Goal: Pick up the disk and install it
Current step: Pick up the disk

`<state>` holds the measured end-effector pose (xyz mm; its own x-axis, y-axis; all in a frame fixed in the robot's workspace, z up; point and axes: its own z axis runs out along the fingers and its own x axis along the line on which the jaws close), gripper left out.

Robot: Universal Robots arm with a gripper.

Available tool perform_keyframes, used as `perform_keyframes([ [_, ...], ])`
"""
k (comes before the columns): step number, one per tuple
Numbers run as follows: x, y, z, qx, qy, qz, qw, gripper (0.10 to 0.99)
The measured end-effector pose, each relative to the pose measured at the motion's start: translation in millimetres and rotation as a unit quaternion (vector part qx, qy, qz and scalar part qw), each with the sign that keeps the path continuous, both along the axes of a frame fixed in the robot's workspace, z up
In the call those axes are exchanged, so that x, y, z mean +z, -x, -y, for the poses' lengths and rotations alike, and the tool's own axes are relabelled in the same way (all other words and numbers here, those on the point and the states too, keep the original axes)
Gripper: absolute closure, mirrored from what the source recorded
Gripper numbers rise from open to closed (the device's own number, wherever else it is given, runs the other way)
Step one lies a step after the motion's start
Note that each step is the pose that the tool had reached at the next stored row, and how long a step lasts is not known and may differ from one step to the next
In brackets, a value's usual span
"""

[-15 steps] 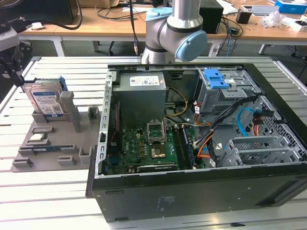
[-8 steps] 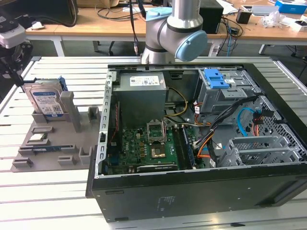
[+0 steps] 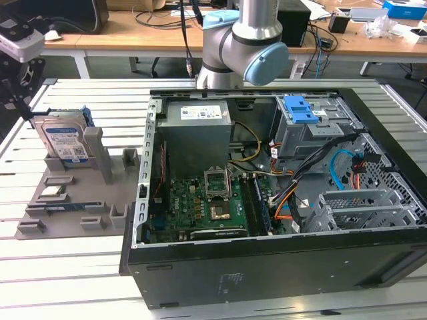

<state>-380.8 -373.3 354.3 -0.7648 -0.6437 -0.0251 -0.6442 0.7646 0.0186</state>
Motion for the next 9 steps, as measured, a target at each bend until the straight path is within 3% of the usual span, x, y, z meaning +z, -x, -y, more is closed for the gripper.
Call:
perform_keyframes([
  [4, 0.0, -0.1, 0.1, 0.033, 0.0023, 0.0, 0.9995, 0.98],
  [9, 0.0, 0.0, 0.0, 0.074, 0.0063, -0.0001, 0.9972, 0.98],
])
